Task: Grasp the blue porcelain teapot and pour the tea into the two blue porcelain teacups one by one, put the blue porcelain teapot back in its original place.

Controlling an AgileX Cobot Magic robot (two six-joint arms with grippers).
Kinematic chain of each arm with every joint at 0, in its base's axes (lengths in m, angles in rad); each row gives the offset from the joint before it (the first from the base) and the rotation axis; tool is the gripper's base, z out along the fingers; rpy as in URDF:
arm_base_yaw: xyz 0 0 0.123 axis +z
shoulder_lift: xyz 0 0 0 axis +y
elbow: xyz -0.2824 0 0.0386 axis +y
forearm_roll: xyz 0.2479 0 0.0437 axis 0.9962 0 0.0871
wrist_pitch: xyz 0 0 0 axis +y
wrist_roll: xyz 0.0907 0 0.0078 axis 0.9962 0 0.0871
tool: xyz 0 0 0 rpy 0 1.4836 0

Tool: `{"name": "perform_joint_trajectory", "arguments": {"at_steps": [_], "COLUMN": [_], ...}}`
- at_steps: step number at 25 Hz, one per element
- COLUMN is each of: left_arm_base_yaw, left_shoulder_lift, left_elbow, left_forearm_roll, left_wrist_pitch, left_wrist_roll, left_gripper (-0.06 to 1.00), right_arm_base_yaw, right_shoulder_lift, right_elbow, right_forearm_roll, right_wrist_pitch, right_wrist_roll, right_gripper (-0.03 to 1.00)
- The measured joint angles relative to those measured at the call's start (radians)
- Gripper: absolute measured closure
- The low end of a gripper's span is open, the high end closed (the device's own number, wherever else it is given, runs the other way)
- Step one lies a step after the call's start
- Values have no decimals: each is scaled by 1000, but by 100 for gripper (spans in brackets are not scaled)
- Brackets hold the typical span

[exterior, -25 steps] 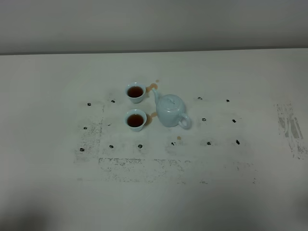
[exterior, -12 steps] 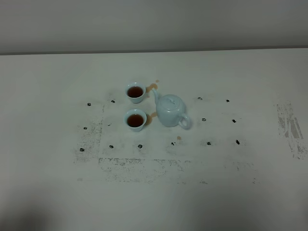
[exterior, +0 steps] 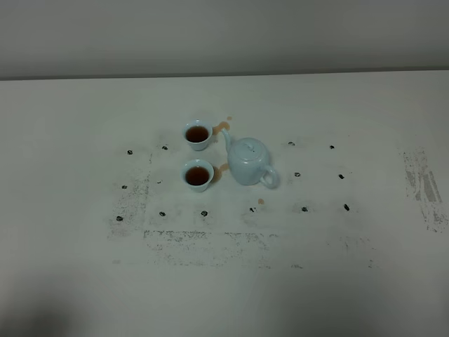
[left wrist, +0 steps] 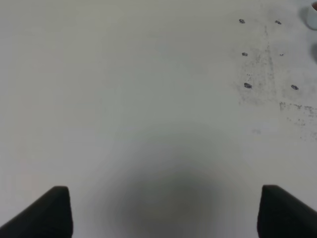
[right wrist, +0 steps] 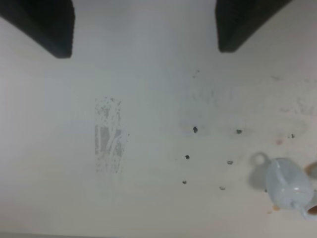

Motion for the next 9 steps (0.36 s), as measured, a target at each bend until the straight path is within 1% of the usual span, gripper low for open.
{"name": "perform_joint_trajectory", "arguments": {"at_steps": [9], "left_arm_base_yaw": [0], "left_shoulder_lift": [0], "left_elbow": [0], "left_forearm_roll": [0], "left_wrist_pitch": [0], "left_wrist_roll": [0], "left_gripper": [22], "right_arm_base_yaw": [0], "right_shoulder_lift": [0], "right_elbow": [0], "right_forearm_roll": [0], "right_wrist_pitch": [0], "right_wrist_roll": [0], "right_gripper": [39]}}
